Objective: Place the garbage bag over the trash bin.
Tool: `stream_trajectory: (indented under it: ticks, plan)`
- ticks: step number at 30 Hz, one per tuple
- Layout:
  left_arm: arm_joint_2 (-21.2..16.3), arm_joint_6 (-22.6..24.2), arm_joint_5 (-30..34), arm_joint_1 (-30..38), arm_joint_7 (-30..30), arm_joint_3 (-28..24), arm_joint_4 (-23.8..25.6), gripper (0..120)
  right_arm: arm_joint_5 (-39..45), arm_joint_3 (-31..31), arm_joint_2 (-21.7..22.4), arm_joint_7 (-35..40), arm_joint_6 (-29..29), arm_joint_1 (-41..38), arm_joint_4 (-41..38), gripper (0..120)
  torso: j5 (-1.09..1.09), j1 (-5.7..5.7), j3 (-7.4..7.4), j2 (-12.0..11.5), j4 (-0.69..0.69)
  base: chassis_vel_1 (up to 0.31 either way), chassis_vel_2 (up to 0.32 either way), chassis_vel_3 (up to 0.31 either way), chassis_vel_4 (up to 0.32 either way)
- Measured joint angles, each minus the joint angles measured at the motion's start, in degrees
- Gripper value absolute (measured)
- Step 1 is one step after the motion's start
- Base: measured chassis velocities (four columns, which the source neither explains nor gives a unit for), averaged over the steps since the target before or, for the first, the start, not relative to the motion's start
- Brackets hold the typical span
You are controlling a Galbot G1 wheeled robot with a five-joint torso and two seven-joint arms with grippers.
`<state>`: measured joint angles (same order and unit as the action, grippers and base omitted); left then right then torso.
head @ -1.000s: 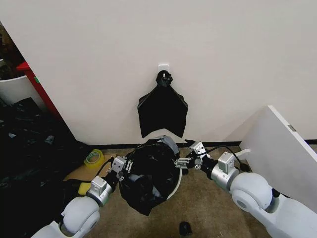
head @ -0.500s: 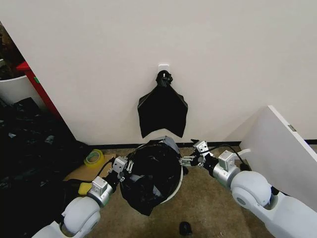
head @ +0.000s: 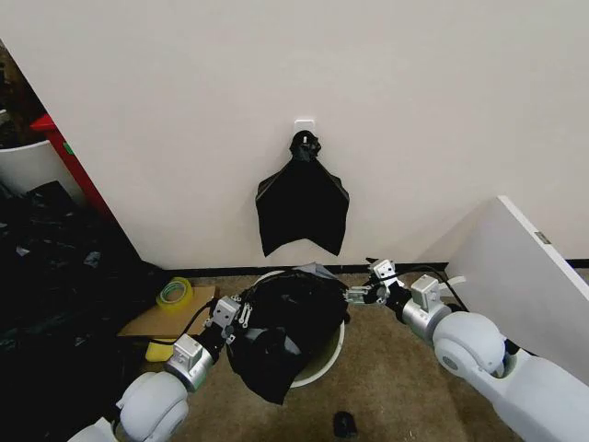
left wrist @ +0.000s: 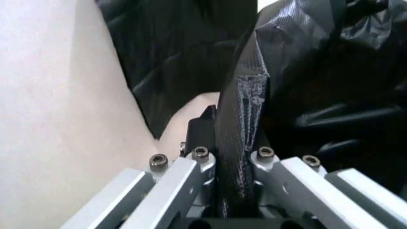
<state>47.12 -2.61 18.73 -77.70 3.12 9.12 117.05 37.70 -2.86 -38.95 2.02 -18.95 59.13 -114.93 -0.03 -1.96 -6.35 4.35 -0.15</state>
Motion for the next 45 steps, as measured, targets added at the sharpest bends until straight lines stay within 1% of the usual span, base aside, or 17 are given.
stream_trajectory:
  ticks: [3, 5, 6, 9, 12, 13, 16, 19, 26, 32, 37, 40, 43, 45]
  plan:
    - [-0.1, -2.4, 0.7, 0.0, -0.8, 0.1, 0.0, 3, 0.2, 0.5, 0.0, -2.2, 1.9, -0.7, 3.1, 100, 0.0, 0.0, 0.0, 0.0, 0.01, 0.0, 0.0, 0.0, 0.0]
    - [-0.3, -6.1, 1.2, -0.3, -2.9, 0.5, -0.2, 3, 1.0, 0.6, -0.1, -4.1, 3.6, -1.2, 6.0, 100, 0.01, 0.0, 0.0, 0.0, 0.01, 0.0, 0.0, 0.0, 0.0]
    - [-0.3, -6.1, 1.2, -0.3, -2.9, 0.5, -0.2, 3, 1.0, 0.6, -0.1, -4.1, 3.6, -1.2, 6.0, 100, 0.01, 0.0, 0.0, 0.0, 0.01, 0.0, 0.0, 0.0, 0.0]
    - [-0.4, -8.6, 0.6, -0.5, -4.2, 0.8, -0.6, 3, 1.9, 0.6, -0.2, -5.7, 4.6, -1.3, 7.6, 100, 0.0, 0.0, 0.0, 0.0, 0.0, 0.0, 0.0, 0.0, 0.0]
    - [-0.4, -9.0, 0.5, -0.5, -4.2, 0.8, -0.6, 3, 2.1, 0.6, -0.1, -6.7, 5.2, -1.2, 8.1, 100, 0.0, 0.0, 0.0, 0.0, 0.02, 0.0, 0.0, 0.0, 0.0]
    - [0.0, -8.7, 0.6, -0.3, -3.6, 0.7, -0.8, 3, 1.9, 0.4, 0.2, -8.2, 6.3, -0.7, 8.4, 100, 0.0, 0.0, 0.0, 0.0, 0.01, 0.0, 0.0, 0.0, 0.0]
    - [0.2, -7.7, 0.8, 0.0, -2.6, 0.6, -1.1, 3, 1.8, -0.1, 0.4, -8.9, 6.8, -0.3, 8.0, 100, 0.0, 0.0, 0.0, 0.0, -0.01, 0.0, 0.0, 0.0, 0.0]
    - [0.7, -4.8, 4.2, 1.0, 0.1, 0.8, -1.6, 3, 3.4, -1.3, 1.3, -9.6, 8.1, 0.3, 6.3, 100, -0.01, 0.0, 0.0, 0.0, 0.01, 0.0, 0.0, 0.0, 0.0]
    - [0.7, -3.5, 6.7, 1.8, 1.3, 1.3, -2.2, 3, 6.1, -3.0, 1.4, -10.1, 9.8, 0.6, 4.8, 100, 0.0, 0.0, 0.0, 0.0, 0.01, 0.0, 0.0, 0.0, 0.0]
    - [1.0, -3.1, 6.8, 1.5, 1.7, 1.5, -2.7, 3, 7.6, -4.3, 1.0, -10.6, 11.1, 0.8, 3.8, 100, 0.0, 0.0, 0.0, 0.0, 0.0, 0.0, 0.0, 0.0, 0.0]
    - [1.4, -2.5, 6.9, 0.9, 2.3, 1.7, -2.7, 3, 9.4, -6.2, 0.2, -9.2, 11.1, 1.2, 2.1, 100, -0.01, 0.0, 0.0, 0.0, 0.01, 0.0, 0.0, 0.0, 0.0]
    - [1.9, -1.6, 8.1, -0.1, 3.1, 1.9, -2.3, 3, 10.3, -7.6, -0.6, -7.1, 11.1, 2.3, -1.2, 100, 0.0, 0.0, 0.0, 0.0, 0.01, 0.0, 0.0, 0.0, 0.0]
    - [2.2, -1.4, 8.5, -0.4, 3.4, 2.0, -2.1, 3, 10.5, -8.3, -0.7, -6.9, 10.9, 3.5, -3.8, 100, -0.01, 0.0, 0.0, 0.0, 0.02, 0.0, 0.0, 0.0, 0.0]
    - [2.3, -1.5, 8.8, -0.3, 3.5, 1.9, -2.2, 3, 12.1, -8.4, -0.5, -6.9, 9.3, 6.9, -9.9, 100, -0.01, 0.0, 0.0, 0.0, 0.0, 0.0, 0.0, 0.0, 0.0]
